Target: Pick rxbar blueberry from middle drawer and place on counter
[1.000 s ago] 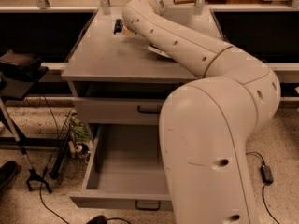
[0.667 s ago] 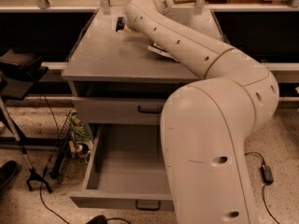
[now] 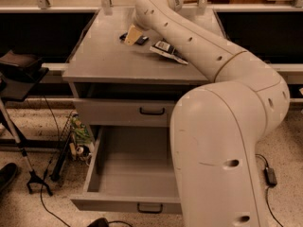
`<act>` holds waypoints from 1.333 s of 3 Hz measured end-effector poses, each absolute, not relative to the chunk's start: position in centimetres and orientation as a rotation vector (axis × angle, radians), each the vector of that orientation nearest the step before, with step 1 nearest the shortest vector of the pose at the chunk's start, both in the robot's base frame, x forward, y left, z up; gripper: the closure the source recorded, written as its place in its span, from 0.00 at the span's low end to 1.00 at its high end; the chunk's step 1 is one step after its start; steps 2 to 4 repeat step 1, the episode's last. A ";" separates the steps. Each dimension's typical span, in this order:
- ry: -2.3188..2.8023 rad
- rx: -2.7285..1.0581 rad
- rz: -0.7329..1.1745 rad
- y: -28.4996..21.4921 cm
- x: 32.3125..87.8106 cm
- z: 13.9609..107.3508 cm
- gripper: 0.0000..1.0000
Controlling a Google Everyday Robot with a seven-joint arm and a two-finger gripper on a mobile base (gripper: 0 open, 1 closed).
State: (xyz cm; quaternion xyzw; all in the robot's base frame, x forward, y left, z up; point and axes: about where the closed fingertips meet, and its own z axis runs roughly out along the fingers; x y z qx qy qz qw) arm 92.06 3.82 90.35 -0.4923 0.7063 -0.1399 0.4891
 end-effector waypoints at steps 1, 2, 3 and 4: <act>1.716 -1.196 -0.340 3.8 92.1 90.3 0.00; 1.716 -1.196 -0.340 3.8 92.1 90.3 0.00; 1.716 -1.196 -0.340 3.8 92.1 90.3 0.00; 1.716 -1.196 -0.340 3.8 92.1 90.3 0.00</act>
Offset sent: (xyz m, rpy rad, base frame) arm 0.0000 0.0000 0.0000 0.0000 0.0000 0.0000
